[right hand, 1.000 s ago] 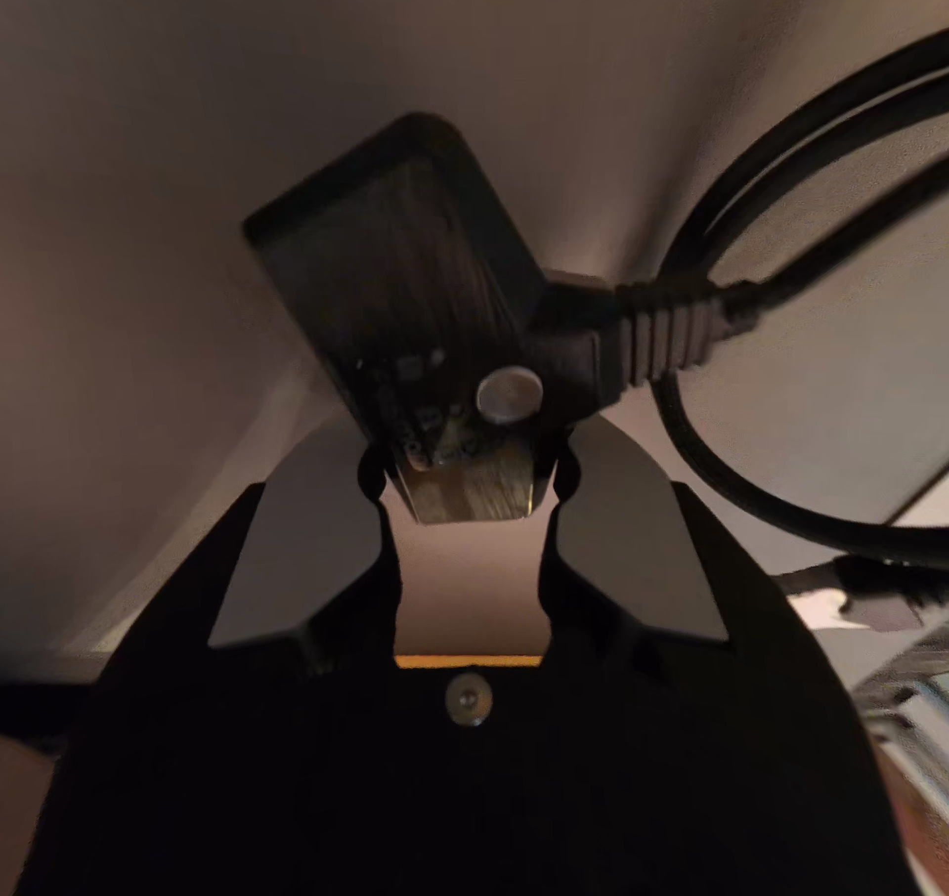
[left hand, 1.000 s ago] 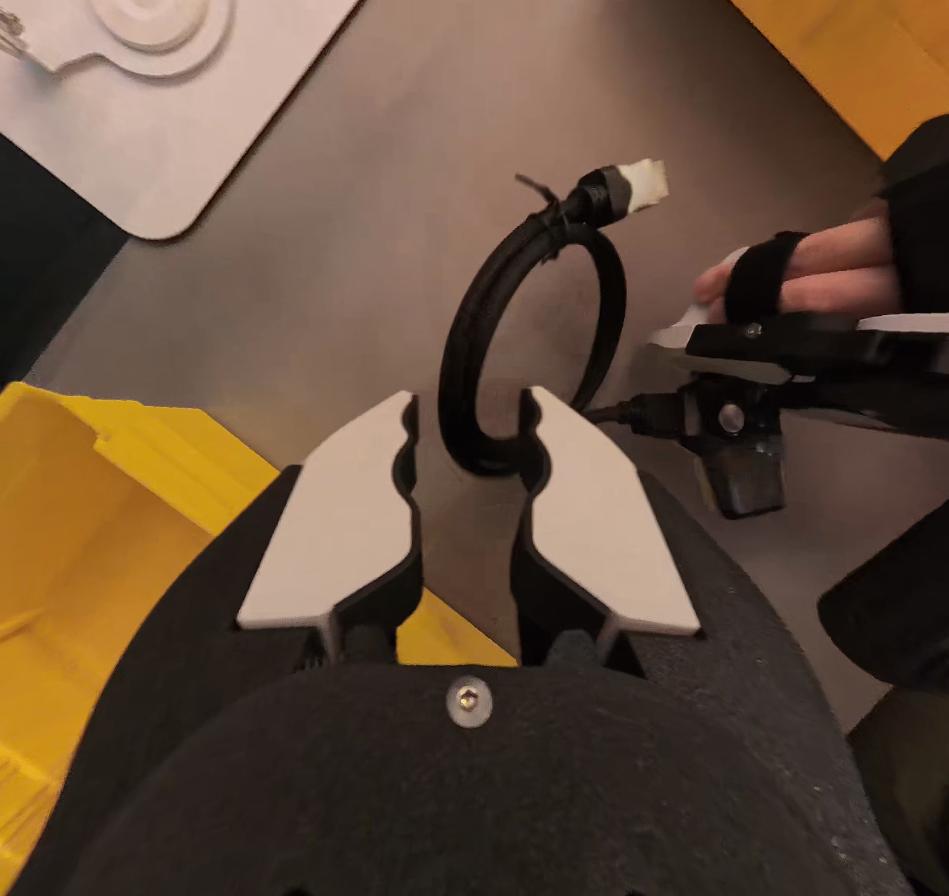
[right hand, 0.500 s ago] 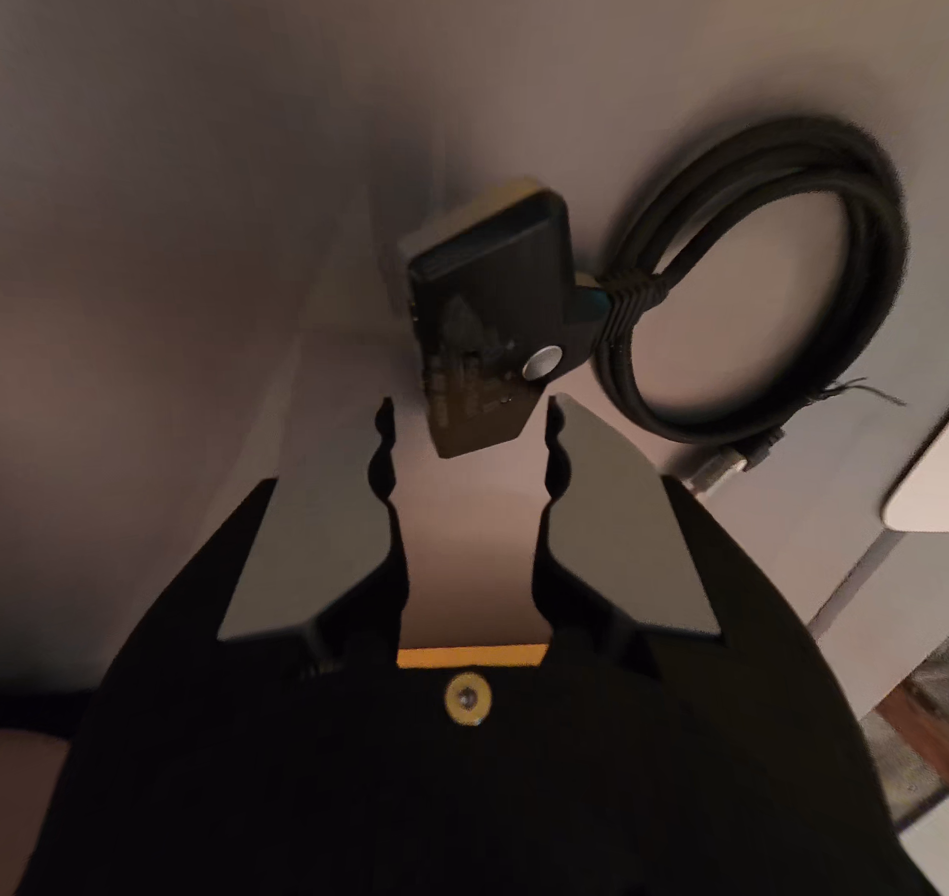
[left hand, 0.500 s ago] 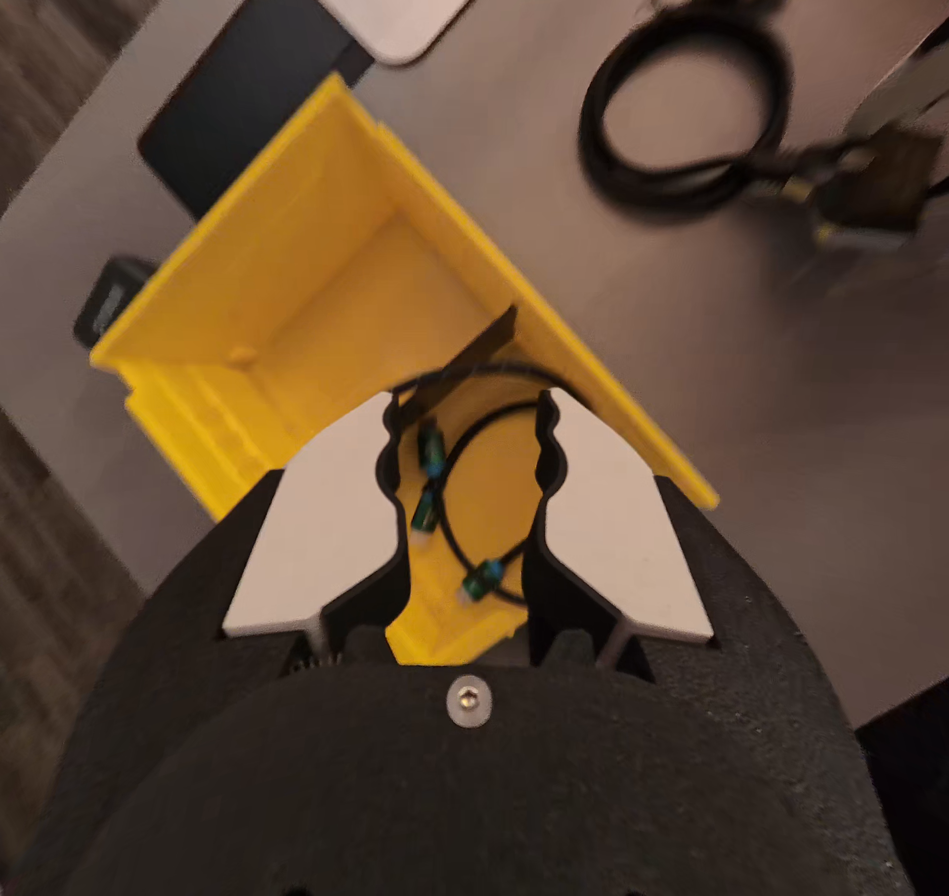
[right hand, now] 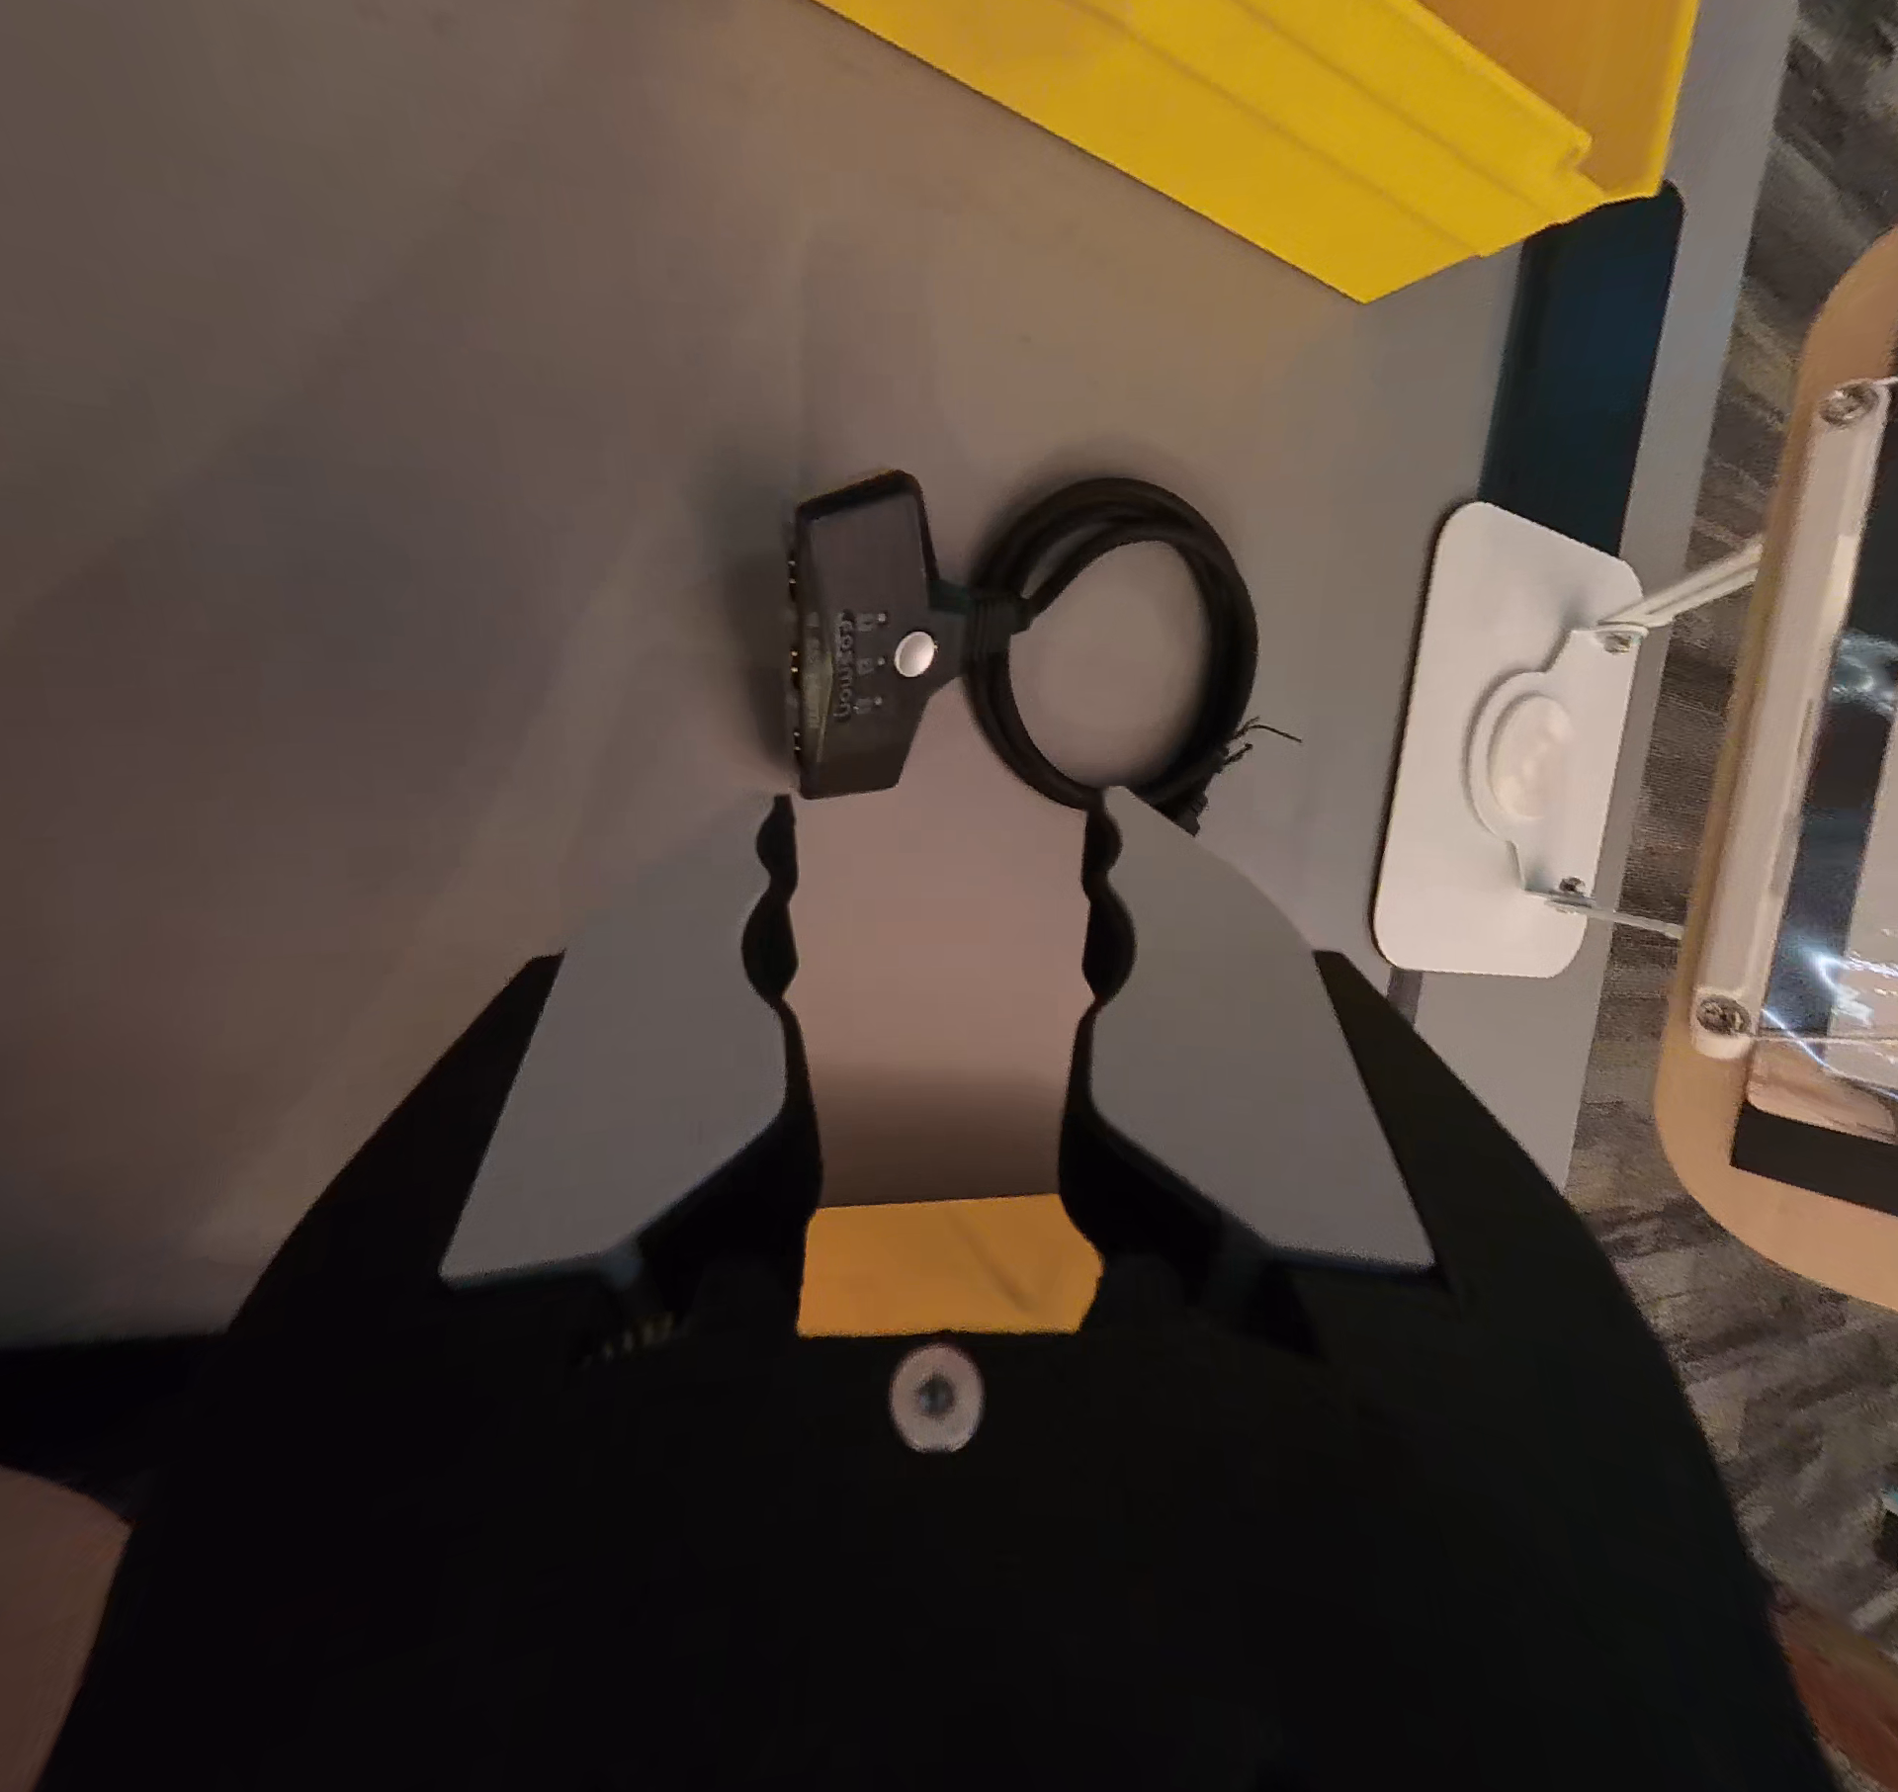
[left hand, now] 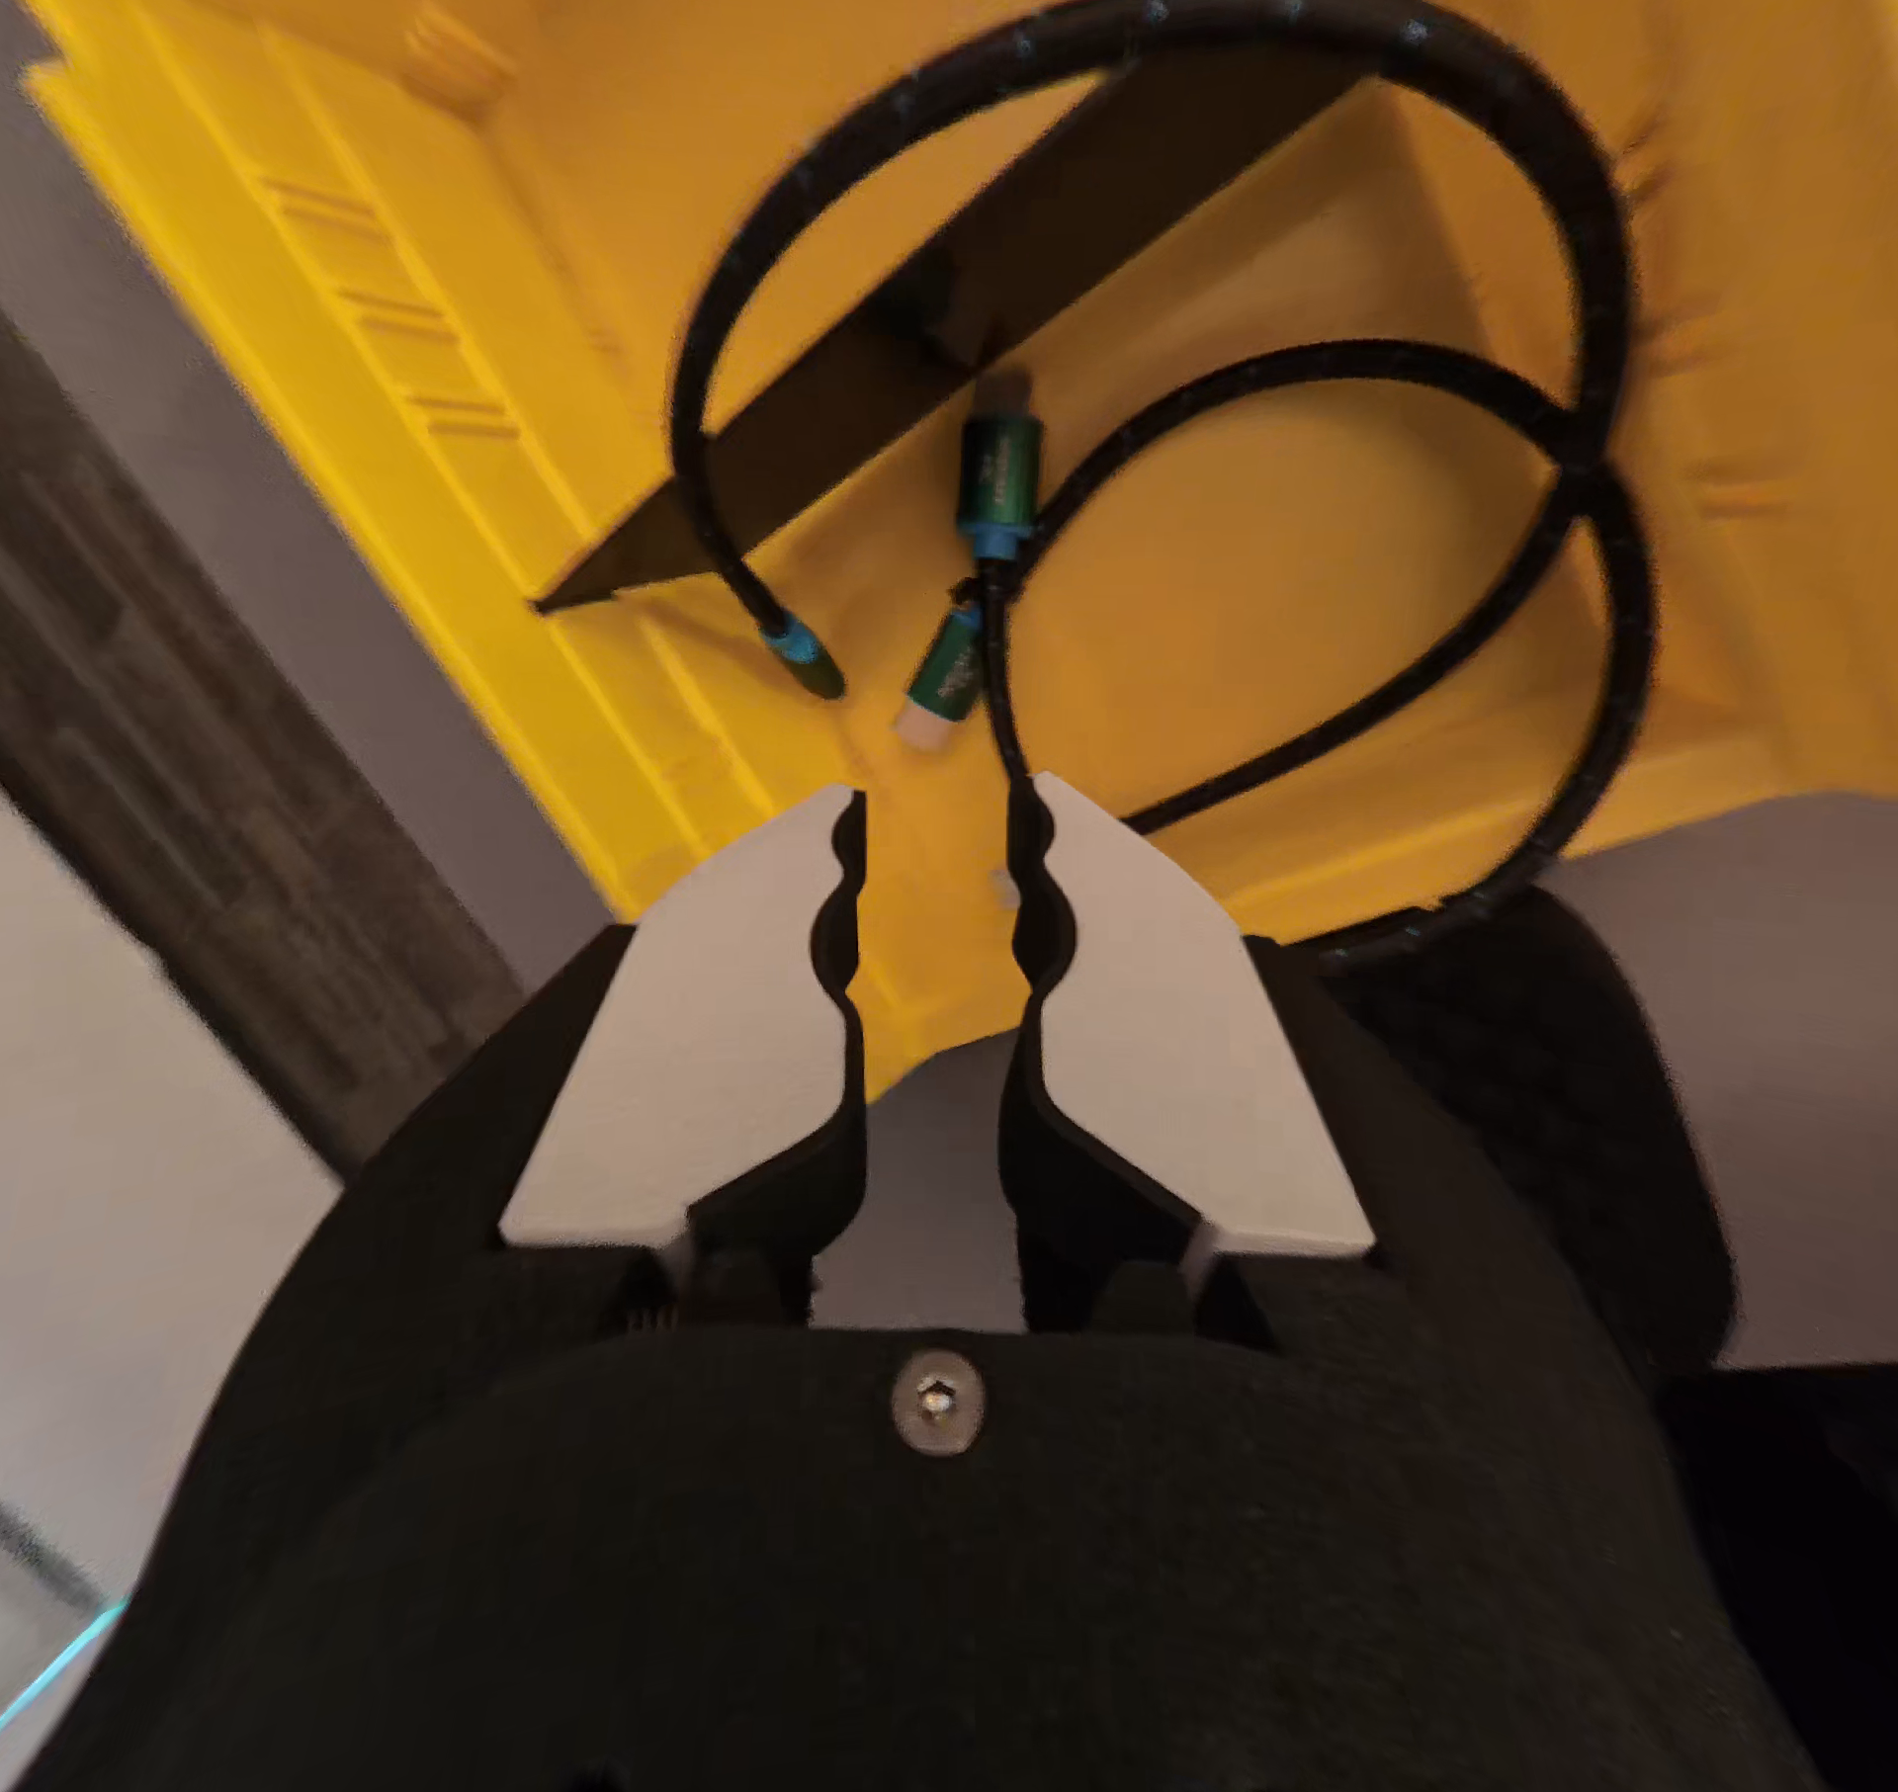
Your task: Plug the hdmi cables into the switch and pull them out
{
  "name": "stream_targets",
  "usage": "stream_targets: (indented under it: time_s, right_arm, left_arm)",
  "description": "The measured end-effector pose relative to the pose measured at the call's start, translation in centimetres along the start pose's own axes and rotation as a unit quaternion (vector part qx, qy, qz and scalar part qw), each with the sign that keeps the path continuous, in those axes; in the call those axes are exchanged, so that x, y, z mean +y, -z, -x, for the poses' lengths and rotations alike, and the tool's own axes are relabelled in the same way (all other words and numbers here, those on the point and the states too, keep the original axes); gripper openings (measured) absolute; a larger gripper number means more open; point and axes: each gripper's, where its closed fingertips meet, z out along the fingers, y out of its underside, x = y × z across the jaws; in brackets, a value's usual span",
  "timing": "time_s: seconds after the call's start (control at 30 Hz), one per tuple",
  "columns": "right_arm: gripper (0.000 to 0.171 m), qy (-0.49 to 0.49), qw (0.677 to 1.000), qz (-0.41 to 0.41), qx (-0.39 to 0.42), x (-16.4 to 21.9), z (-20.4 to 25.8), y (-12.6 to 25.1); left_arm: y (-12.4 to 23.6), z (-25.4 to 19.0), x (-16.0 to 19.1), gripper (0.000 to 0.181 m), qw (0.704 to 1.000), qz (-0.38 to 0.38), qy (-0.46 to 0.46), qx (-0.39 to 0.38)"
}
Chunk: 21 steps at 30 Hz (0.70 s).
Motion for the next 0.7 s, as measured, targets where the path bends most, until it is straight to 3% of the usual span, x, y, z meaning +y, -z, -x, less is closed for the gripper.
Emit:
stream_targets:
  time_s: [0.1,0.23,0.3,0.33,0.4,0.5,0.7]
  right_arm:
    - [0.054,-0.003,1.000,-0.004,0.009,0.3,-0.6,0.2]
    - [0.053,-0.004,1.000,-0.001,0.011,0.6,-0.7,0.2]
    - [0.052,-0.004,1.000,0.003,0.009,0.9,-0.6,0.2]
    - [0.051,-0.004,1.000,0.006,0.009,1.0,-0.6,0.2]
    - [0.050,-0.005,1.000,0.009,0.012,1.3,-0.7,0.2]
    - [0.047,-0.007,1.000,0.007,0.013,1.6,-1.0,0.3]
    - [0.044,-0.007,1.000,0.000,0.024,1.7,-1.8,0.1]
  left_arm:
    - [0.8,2.5,-3.0,0.044,0.994,-0.042,-0.057,-0.082]
    - [-1.2,2.7,-6.3,0.061,0.980,-0.073,-0.153,-0.103]
    - [-3.1,3.0,-6.6,0.061,0.982,-0.055,-0.149,-0.100]
    - [-3.9,3.1,-6.8,0.058,0.985,-0.049,-0.140,-0.094]
    - [-4.3,2.5,-6.7,0.029,0.987,-0.050,-0.136,-0.064]
    - [-3.1,2.5,-6.2,0.010,0.984,-0.062,-0.154,-0.068]
    - [4.4,4.1,-5.4,0.007,0.972,-0.106,-0.163,-0.134]
